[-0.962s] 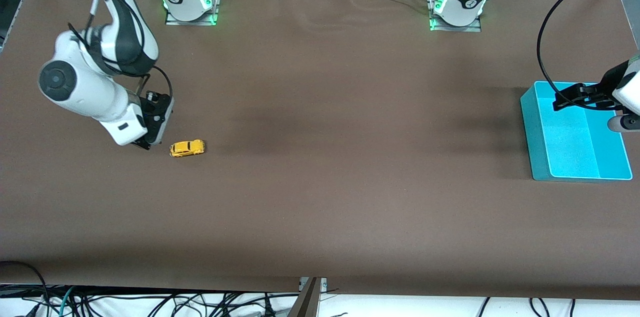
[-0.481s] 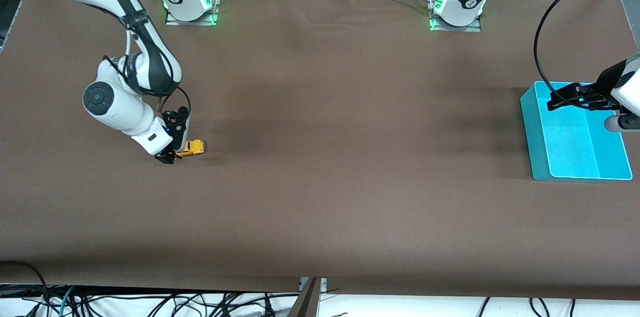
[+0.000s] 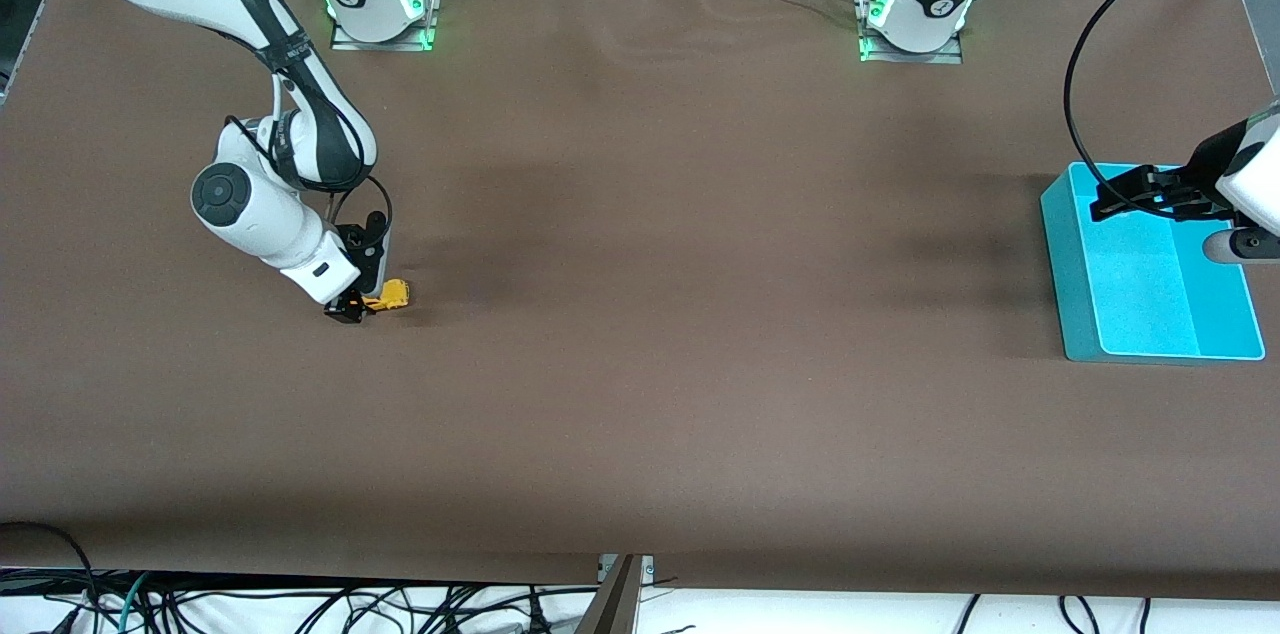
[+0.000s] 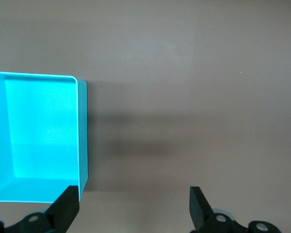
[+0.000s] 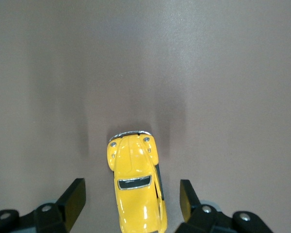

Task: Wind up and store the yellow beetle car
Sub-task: 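Close the right gripper on the yellow car's body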

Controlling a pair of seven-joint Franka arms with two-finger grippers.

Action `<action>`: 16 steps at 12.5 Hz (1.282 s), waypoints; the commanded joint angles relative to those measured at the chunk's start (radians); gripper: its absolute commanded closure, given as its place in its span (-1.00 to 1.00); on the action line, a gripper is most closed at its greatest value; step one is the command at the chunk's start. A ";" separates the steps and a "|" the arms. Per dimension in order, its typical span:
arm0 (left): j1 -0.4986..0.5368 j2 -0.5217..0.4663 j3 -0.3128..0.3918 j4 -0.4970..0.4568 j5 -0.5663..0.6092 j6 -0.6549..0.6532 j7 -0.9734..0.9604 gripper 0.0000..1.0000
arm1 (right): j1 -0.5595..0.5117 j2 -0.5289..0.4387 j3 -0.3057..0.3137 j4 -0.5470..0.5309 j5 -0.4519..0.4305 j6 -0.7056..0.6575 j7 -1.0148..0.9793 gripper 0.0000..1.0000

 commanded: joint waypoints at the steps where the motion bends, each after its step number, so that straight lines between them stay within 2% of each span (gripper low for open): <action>1: 0.001 0.006 0.000 0.023 -0.015 -0.015 0.007 -1.00 | -0.032 0.012 0.014 -0.018 -0.013 0.066 -0.051 -0.74; 2: 0.001 0.006 0.000 0.023 -0.015 -0.015 0.007 -1.00 | -0.038 0.017 0.014 -0.019 -0.015 0.069 -0.056 -0.70; 5: 0.001 0.006 0.000 0.023 -0.015 -0.015 0.009 -1.00 | -0.040 0.018 0.014 -0.024 -0.013 0.075 -0.058 -0.27; 10: 0.002 0.005 0.000 0.023 -0.015 -0.015 0.013 -1.00 | -0.040 0.014 0.014 -0.024 -0.015 0.074 -0.054 0.80; 11: 0.001 0.006 0.000 0.023 -0.015 -0.017 0.015 -1.00 | -0.040 0.012 0.014 -0.024 -0.015 0.072 -0.053 0.92; 16: 0.002 0.005 0.000 0.023 -0.012 -0.018 0.019 -1.00 | -0.041 0.043 0.010 -0.024 -0.015 0.081 -0.056 0.93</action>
